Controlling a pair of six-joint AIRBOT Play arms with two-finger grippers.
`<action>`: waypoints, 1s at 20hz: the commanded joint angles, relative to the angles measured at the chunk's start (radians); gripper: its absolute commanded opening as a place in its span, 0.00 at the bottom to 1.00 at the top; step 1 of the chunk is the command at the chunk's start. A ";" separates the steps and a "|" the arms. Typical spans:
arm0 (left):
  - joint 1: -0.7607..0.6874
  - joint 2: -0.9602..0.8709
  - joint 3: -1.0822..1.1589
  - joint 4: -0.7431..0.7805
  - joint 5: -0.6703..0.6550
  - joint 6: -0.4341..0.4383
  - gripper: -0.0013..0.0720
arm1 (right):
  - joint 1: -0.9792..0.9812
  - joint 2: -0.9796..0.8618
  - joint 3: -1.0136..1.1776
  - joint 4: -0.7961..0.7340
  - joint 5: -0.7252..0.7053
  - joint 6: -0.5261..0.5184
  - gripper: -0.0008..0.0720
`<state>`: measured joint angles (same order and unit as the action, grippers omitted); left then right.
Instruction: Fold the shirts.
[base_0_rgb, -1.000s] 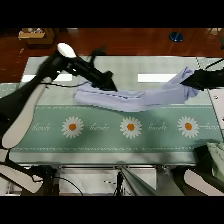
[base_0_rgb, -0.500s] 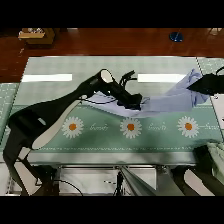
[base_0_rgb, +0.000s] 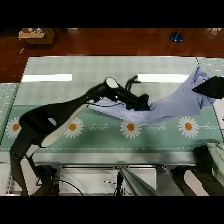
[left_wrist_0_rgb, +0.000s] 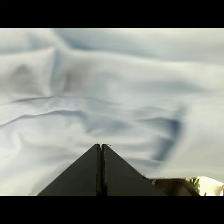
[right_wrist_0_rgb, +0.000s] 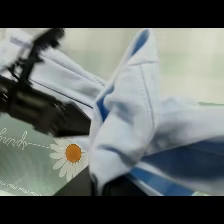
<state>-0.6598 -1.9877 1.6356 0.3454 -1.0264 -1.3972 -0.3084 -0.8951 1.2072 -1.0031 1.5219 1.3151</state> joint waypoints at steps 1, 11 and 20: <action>0.177 0.132 0.001 0.053 -0.061 0.055 0.05 | 0.094 0.006 -0.005 -0.044 -0.046 0.017 0.05; 0.933 0.610 0.001 0.332 -0.431 0.054 0.05 | 0.727 -0.365 -0.057 -0.018 -0.666 0.148 0.05; 1.076 0.667 0.000 0.472 -0.571 0.062 0.05 | 0.939 -0.665 -0.057 0.327 -1.030 0.080 0.53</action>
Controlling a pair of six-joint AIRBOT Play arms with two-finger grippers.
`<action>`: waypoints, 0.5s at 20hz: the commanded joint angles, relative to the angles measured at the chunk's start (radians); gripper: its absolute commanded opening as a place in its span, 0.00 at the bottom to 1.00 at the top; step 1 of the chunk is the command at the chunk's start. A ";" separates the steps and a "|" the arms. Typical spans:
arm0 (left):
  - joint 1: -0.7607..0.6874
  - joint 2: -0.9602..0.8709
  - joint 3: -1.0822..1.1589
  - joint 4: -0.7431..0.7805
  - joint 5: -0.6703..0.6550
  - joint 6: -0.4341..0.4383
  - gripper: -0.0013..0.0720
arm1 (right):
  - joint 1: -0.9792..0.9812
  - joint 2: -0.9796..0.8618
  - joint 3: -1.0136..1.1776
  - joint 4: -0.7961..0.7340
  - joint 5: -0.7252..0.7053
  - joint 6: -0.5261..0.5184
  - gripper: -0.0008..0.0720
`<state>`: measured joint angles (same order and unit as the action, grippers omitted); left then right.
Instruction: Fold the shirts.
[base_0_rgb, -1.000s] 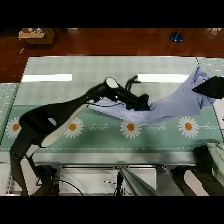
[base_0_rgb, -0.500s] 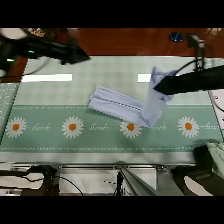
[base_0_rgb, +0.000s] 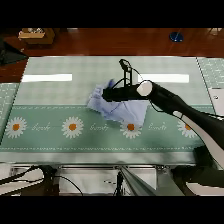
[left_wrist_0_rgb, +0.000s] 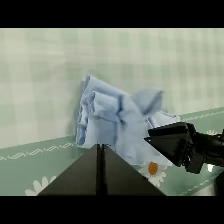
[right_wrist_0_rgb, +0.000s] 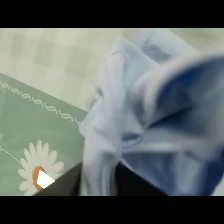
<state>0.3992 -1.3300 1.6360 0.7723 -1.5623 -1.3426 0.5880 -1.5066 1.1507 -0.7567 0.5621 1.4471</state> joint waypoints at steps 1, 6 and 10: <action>0.013 0.009 0.000 0.045 -0.035 0.023 0.05 | 0.021 -0.038 -0.001 0.051 -0.016 -0.085 0.52; 0.014 -0.005 0.000 0.045 -0.020 0.026 0.05 | -0.267 0.138 -0.001 -0.263 0.401 -0.039 0.53; 0.014 -0.020 0.000 0.103 -0.021 0.026 0.06 | -0.613 0.286 -0.021 -0.533 0.745 -0.005 0.66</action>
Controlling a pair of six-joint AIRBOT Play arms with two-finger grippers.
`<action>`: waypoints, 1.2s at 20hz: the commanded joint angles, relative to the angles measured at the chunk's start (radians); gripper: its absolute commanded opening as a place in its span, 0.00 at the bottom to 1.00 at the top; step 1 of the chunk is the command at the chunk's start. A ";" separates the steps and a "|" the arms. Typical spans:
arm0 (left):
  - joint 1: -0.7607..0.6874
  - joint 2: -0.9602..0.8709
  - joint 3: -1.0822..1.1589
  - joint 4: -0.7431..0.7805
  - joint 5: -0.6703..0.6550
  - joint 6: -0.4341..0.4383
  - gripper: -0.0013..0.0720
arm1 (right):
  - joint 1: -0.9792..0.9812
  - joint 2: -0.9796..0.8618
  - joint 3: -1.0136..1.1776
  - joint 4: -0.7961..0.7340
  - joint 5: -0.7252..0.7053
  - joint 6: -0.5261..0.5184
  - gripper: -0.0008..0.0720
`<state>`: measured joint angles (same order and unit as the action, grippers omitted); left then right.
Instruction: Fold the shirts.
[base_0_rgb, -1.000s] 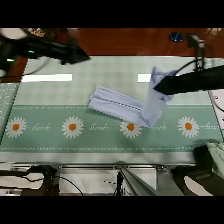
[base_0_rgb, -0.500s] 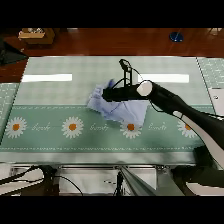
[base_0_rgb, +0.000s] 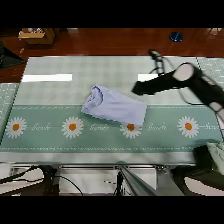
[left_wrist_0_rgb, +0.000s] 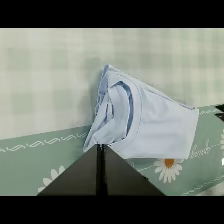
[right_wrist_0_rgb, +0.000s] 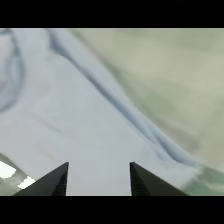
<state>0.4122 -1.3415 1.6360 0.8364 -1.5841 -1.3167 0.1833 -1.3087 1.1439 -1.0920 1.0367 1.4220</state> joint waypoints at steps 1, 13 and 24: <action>0.001 -0.011 0.000 0.051 0.001 0.000 0.10 | -0.297 0.111 -0.055 -0.192 0.308 0.023 0.66; 0.000 -0.039 0.000 0.084 -0.050 0.000 0.55 | -0.459 0.162 -0.695 0.587 -0.105 -0.260 0.81; -0.014 -0.041 0.000 0.084 -0.069 -0.004 0.55 | -0.044 -0.048 -0.655 0.956 -0.417 -0.348 0.78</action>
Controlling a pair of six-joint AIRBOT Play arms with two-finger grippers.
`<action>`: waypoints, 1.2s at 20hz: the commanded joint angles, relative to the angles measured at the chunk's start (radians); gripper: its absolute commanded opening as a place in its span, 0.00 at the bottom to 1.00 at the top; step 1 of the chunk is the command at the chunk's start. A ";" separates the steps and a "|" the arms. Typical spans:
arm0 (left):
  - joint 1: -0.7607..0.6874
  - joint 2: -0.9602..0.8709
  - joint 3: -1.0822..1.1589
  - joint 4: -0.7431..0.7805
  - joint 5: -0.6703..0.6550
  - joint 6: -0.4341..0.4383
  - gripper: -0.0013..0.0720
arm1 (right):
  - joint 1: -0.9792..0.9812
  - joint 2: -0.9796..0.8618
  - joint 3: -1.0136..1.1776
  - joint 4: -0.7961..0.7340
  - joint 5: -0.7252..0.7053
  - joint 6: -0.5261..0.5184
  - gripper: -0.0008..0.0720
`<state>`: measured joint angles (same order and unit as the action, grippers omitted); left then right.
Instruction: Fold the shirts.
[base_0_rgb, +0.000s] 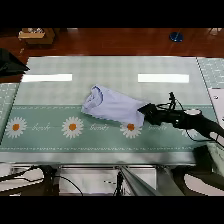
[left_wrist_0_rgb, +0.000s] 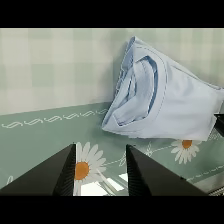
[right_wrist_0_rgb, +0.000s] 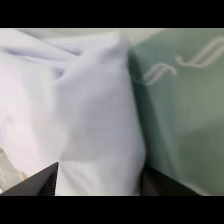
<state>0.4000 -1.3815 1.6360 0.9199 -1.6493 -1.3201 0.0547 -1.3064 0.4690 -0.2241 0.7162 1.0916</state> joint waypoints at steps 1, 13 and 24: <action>-0.002 -0.003 0.000 0.001 -0.003 0.000 0.55 | 0.103 -0.071 0.035 0.088 -0.095 -0.017 0.72; -0.002 -0.016 0.000 0.001 0.109 0.000 0.55 | -0.357 0.364 0.487 -0.626 0.568 0.380 0.05; 0.006 -0.230 0.000 0.000 0.196 0.004 0.51 | -1.182 0.547 0.667 -1.412 1.075 0.417 0.05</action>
<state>0.4011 -1.5635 1.6360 0.9199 -1.4883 -1.3205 -0.9722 -0.7753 1.1217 -1.3720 1.6886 1.5021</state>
